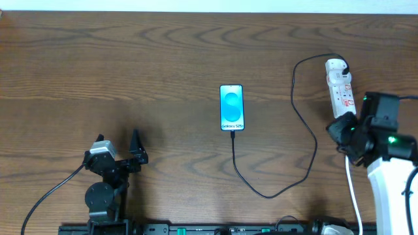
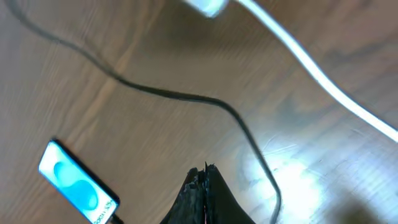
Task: Plug charger to phone and switch on socket
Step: 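Press the orange switch down with the right gripper tip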
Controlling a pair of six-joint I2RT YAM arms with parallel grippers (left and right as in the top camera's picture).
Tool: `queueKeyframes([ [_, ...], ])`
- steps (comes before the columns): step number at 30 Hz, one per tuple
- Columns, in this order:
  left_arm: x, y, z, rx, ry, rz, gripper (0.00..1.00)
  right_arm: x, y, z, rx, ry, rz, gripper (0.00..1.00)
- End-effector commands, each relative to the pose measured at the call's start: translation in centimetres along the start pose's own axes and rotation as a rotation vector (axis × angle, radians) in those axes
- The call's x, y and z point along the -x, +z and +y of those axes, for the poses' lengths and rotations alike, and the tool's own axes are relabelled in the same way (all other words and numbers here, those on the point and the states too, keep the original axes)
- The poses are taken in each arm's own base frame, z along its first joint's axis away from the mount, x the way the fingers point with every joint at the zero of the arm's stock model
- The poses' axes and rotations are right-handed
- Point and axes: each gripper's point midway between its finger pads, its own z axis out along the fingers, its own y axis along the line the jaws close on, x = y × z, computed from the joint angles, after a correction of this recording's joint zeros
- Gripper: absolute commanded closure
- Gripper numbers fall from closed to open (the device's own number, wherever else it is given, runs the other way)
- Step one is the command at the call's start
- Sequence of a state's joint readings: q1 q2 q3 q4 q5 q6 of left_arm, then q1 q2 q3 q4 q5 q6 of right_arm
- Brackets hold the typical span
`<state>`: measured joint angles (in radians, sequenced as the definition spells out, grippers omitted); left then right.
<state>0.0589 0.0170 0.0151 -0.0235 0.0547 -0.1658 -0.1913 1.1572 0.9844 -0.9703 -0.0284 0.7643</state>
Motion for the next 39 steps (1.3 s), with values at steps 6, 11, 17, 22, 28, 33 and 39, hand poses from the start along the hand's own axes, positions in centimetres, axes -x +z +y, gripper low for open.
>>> queueKeyframes([
  [6, -1.5, 0.1, 0.5, 0.02, -0.013, 0.052, 0.04, 4.5, 0.0, 1.7, -0.05, -0.04, -0.029, 0.99],
  [11, -1.5, 0.1, 0.5, 0.02, -0.013, 0.052, 0.04, 5.8, 2.3, 2.4, -0.105, -0.038, 0.018, 0.99],
  [17, -1.5, 0.1, 0.5, 0.02, -0.013, 0.052, 0.04, 6.9, 5.5, 2.0, -0.161, -0.012, 0.07, 0.99],
  [22, -1.5, 0.1, 0.5, 0.02, -0.013, 0.052, 0.04, 8.8, 6.9, 1.2, -0.163, 0.033, 0.046, 0.99],
  [28, -1.5, 0.1, 0.5, 0.02, -0.013, 0.052, 0.04, 12.9, 8.8, 0.0, -0.134, 0.149, -0.045, 0.99],
  [33, -1.5, 0.1, 0.5, 0.02, -0.013, 0.052, 0.04, 14.1, 12.2, -0.5, -0.108, 0.198, -0.025, 0.99],
  [39, -1.5, 0.1, 0.5, 0.02, -0.013, 0.052, 0.04, 15.1, 14.1, 1.5, -0.041, 0.201, 0.021, 0.99],
])
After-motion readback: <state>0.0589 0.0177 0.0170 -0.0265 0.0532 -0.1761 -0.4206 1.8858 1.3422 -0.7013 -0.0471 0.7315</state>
